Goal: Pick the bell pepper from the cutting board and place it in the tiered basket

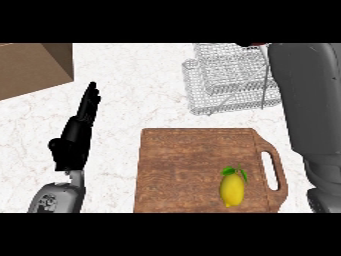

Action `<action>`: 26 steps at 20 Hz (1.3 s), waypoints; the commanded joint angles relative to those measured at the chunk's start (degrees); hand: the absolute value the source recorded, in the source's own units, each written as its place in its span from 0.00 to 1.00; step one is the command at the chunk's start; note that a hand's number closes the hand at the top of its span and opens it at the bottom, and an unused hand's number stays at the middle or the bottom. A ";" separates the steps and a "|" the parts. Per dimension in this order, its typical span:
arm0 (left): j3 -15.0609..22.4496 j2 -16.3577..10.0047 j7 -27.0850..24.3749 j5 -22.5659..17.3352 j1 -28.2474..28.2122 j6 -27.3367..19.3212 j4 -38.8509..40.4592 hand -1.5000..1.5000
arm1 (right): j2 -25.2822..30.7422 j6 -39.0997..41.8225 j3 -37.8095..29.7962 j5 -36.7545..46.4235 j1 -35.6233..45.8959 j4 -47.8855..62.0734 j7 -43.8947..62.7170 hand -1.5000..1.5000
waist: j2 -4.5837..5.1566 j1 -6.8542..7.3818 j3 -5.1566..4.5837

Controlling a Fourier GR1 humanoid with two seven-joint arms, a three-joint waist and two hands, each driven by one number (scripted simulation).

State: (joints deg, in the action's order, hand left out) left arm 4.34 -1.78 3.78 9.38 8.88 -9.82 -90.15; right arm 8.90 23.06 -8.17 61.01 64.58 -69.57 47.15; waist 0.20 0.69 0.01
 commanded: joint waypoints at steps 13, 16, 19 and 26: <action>0.16 0.65 -1.85 0.71 -2.55 -1.08 0.39 0.50 | 2.70 -17.15 -14.39 -8.08 -5.31 -10.00 2.34 0.00 | -0.58 -1.67 0.00; -0.85 -0.65 -0.47 -0.52 -1.94 0.33 -1.16 0.50 | 4.93 -14.68 -19.55 -12.38 -7.88 -15.32 5.27 0.00 | -0.70 -1.89 0.03; 0.63 -0.15 1.10 -0.09 -5.49 0.08 -5.10 0.50 | 5.91 -14.80 -24.27 -16.94 -16.22 -22.99 2.47 0.00 | -0.94 -2.04 0.10; -1.63 -0.66 -0.76 -1.48 -3.00 0.76 -0.52 0.50 | 11.66 -0.61 -39.20 -36.14 -31.45 -37.70 -1.22 0.00 | -0.70 -3.08 0.06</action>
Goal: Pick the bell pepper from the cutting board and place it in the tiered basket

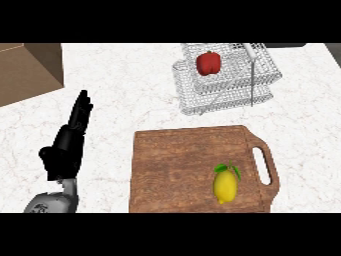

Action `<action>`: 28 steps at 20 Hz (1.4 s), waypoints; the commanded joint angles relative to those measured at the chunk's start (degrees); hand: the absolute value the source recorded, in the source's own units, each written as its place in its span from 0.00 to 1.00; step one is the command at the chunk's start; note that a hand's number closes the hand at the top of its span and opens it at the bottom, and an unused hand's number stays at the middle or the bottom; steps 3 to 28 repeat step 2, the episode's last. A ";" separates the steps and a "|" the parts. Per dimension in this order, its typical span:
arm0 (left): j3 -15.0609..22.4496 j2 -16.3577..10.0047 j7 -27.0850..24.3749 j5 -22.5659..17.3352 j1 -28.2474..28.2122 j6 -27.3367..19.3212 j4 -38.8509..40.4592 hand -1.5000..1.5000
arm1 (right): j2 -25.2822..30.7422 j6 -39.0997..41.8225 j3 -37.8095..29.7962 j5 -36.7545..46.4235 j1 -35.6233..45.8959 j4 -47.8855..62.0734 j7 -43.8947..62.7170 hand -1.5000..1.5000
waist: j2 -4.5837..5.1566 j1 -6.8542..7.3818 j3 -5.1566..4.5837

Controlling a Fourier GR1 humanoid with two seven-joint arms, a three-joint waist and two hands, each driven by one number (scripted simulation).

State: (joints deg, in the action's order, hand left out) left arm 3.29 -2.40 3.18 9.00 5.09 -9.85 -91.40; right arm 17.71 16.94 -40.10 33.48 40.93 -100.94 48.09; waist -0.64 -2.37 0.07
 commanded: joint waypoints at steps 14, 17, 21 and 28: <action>0.19 -0.18 -2.41 0.53 -1.43 0.09 0.85 0.50 | 3.79 10.31 -11.40 -15.51 -10.35 -9.65 -0.68 0.00 | 0.11 0.33 -0.03; 0.19 -0.18 -2.41 0.53 -1.43 0.09 0.85 0.50 | 3.79 10.31 -11.40 -15.51 -10.35 -9.65 -0.68 0.00 | 0.11 0.33 -0.03; 0.19 -0.18 -2.41 0.53 -1.43 0.09 0.85 0.50 | 3.79 10.31 -11.40 -15.51 -10.35 -9.65 -0.68 0.00 | 0.11 0.33 -0.03; 0.19 -0.18 -2.41 0.53 -1.43 0.09 0.85 0.50 | 3.79 10.31 -11.40 -15.51 -10.35 -9.65 -0.68 0.00 | 0.11 0.33 -0.03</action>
